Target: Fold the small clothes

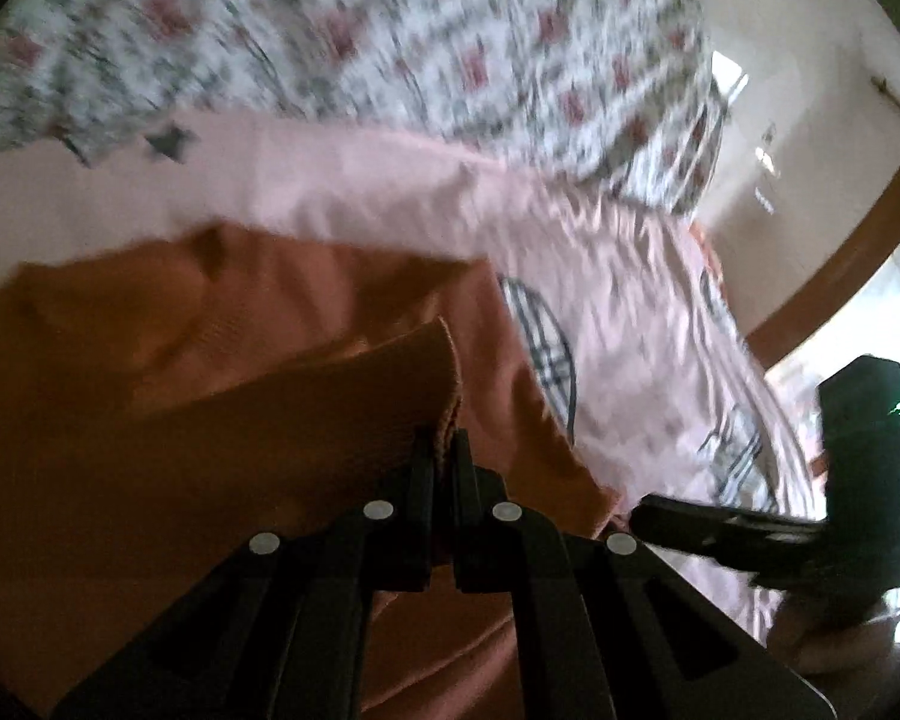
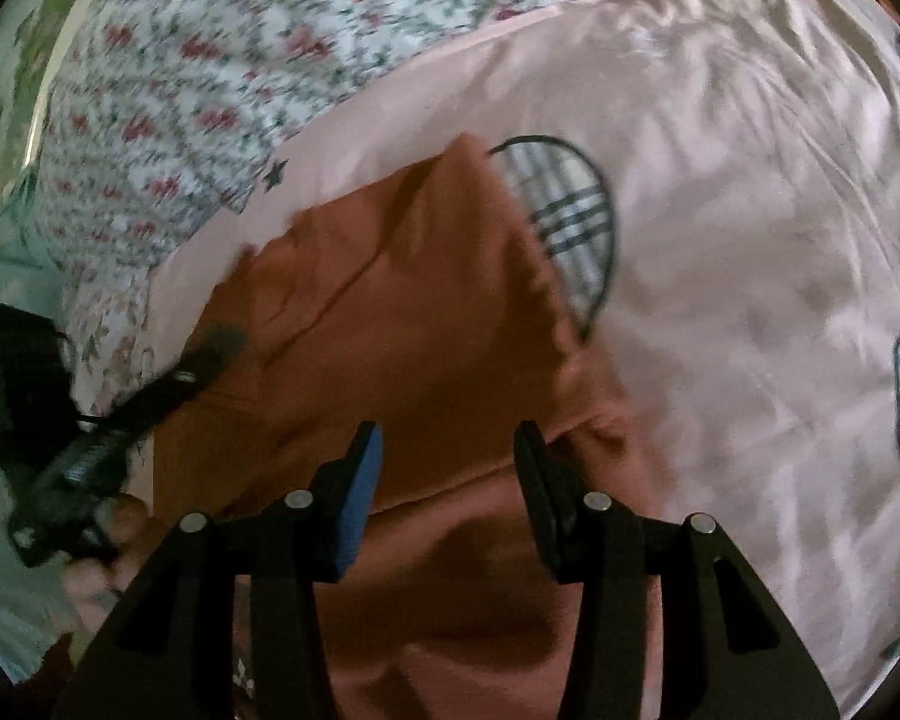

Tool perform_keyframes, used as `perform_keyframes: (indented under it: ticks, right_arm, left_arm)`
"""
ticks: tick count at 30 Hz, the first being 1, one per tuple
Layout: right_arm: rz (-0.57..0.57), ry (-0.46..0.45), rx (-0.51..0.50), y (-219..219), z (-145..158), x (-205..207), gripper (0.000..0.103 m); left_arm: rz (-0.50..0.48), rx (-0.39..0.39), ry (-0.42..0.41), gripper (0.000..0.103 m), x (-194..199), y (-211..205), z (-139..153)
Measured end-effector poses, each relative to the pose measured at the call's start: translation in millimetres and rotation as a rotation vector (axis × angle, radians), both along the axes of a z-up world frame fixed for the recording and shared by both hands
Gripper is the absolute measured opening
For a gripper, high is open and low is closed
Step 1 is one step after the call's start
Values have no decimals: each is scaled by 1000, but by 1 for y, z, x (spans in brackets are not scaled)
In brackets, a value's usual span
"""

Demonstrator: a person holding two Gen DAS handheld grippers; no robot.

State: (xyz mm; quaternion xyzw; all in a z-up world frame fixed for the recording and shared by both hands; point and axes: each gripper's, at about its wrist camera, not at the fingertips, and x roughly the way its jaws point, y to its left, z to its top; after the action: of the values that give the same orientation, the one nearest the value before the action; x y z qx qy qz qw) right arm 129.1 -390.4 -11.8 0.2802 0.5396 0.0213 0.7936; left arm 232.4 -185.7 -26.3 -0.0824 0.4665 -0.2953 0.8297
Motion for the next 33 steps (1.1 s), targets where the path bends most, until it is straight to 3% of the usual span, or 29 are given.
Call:
perform_keyframes:
  ticks: [3, 5, 9, 10, 16, 18, 22, 25, 27, 28, 30, 31, 33]
  right_arm:
    - [-15, 9, 7, -10, -5, 1, 47]
    - [-7, 8, 12, -11, -6, 3, 47]
    - [28, 4, 20, -1, -10, 12, 47]
    - [39, 4, 21, 3, -11, 15, 47]
    - [114, 22, 22, 32, -25, 38, 48]
    - [132, 22, 20, 39, -29, 46, 53]
    - [131, 21, -42, 47, -41, 60, 61]
    - [103, 28, -70, 46, -50, 69, 61]
    - [113, 17, -71, 50, -52, 75, 62]
    - [128, 14, -74, 54, -52, 77, 60]
    - [172, 14, -68, 65, -52, 83, 30]
    - [197, 30, -49, 71, -53, 86, 4]
    - [221, 20, -48, 79, -44, 88, 4]
  left_arm:
    - [-28, 39, 38, 4, 1, -17, -25]
    - [-35, 63, 71, 11, 0, -20, -39]
    - [0, 58, 91, 46, -18, 4, -37]
    - [16, 63, 84, 50, -24, 13, -34]
    - [165, 110, 59, 51, -86, 108, -13]
    - [232, 142, 66, 51, -109, 147, -13]
    - [408, 218, 112, 51, -148, 223, -23]
    - [519, 231, 159, 51, -159, 264, -38]
    - [539, 218, 168, 50, -159, 277, -46]
    - [545, 228, 164, 51, -155, 278, -49]
    - [555, 270, 153, 51, -146, 275, -52]
    - [566, 282, 161, 51, -141, 275, -56]
    - [604, 271, 172, 51, -138, 281, -59]
